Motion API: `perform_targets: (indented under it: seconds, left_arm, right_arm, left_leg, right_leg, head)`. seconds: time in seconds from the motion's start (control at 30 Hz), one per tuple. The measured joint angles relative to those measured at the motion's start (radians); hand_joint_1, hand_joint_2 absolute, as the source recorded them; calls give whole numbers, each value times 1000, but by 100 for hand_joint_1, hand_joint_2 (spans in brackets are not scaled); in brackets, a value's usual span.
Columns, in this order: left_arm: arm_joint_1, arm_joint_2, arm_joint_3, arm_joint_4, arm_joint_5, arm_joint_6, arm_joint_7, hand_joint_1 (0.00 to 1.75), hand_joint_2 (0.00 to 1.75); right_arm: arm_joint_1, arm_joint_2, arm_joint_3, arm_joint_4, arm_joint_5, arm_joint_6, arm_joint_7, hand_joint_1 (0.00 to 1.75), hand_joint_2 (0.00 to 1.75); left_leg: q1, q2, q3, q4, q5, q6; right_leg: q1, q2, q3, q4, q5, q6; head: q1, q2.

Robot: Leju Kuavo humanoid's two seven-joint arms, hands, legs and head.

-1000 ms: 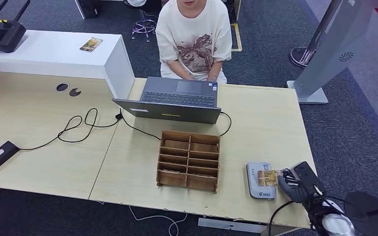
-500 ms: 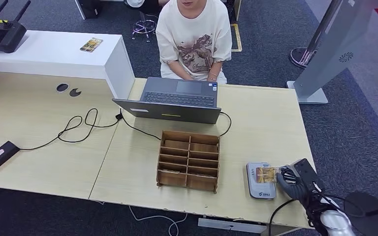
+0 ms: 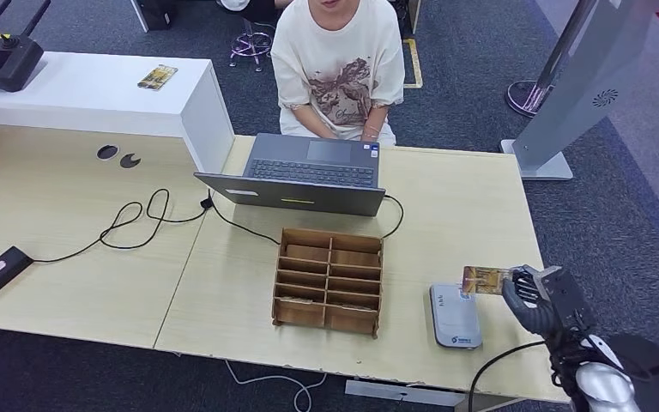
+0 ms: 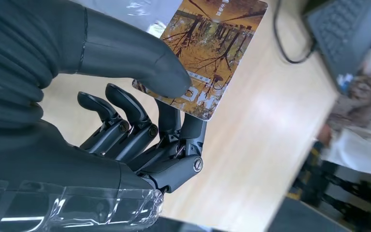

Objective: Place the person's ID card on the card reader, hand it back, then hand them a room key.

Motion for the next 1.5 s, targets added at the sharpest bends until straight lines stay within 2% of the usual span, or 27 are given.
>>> perform_targets:
  seconds: [0.23, 0.43, 0.57, 0.7, 0.87, 1.07, 1.23, 1.5]
  left_arm:
    - [1, 0, 0, 0, 0, 6, 0, 0, 0]
    - [4, -1, -2, 0, 0, 15, -13, 0, 0]
    - [2, -4, -7, 0, 0, 7, -15, 0, 0]
    - [-1, -5, -8, 0, 8, -3, -15, 0, 0]
    - [-1, -5, -10, 0, 57, -11, -27, 0, 0]
    - [-4, -4, -20, 0, 61, -14, -37, 0, 0]
    - [-8, -2, -26, 0, 61, -18, -46, 0, 0]
    - [-13, 1, -35, 0, 61, -25, -64, 0, 0]
  right_arm:
    - [11, 0, -36, -145, 86, -54, -52, 175, 175]
    - [8, 7, -43, -300, 416, -187, -95, 175, 175]
    - [-65, 9, -37, -341, 622, -262, -95, 175, 175]
    - [-161, 13, -17, -336, 770, -330, -84, 175, 175]
    - [-329, 27, 37, -254, 982, -411, -45, 175, 175]
    - [-532, 61, 104, -91, 1099, -415, -6, 175, 175]
    - [-674, 103, 146, 61, 1132, -382, 4, 175, 175]
    - [-906, 209, 230, 330, 1163, -242, -3, 175, 175]
  left_leg:
    - [0, 0, -1, 0, 0, 0]
    - [0, 0, -2, 0, 0, 0]
    - [0, 0, -2, 0, 0, 0]
    - [0, 0, -2, 0, 1, 1]
    - [0, 0, -2, 0, 2, 1]
    - [0, -2, -2, 0, 3, 0]
    - [0, -2, -3, 0, 3, 0]
    - [0, -3, -4, 0, 4, -1]
  right_leg:
    - [0, 0, -1, 0, 0, 0]
    - [0, 0, -1, 0, 0, 0]
    - [0, 0, -1, 0, 0, 0]
    - [0, 0, -1, 1, 1, 0]
    - [0, 0, -1, 1, 1, -1]
    - [0, -1, -1, 2, 1, -1]
    - [0, -1, -1, 2, 1, -1]
    - [0, -2, -3, 3, 2, -1]
  head:
    - [0, 0]
    - [0, 0]
    - [0, 0]
    - [0, 0]
    - [0, 0]
    - [0, 0]
    - [0, 0]
    - [0, 0]
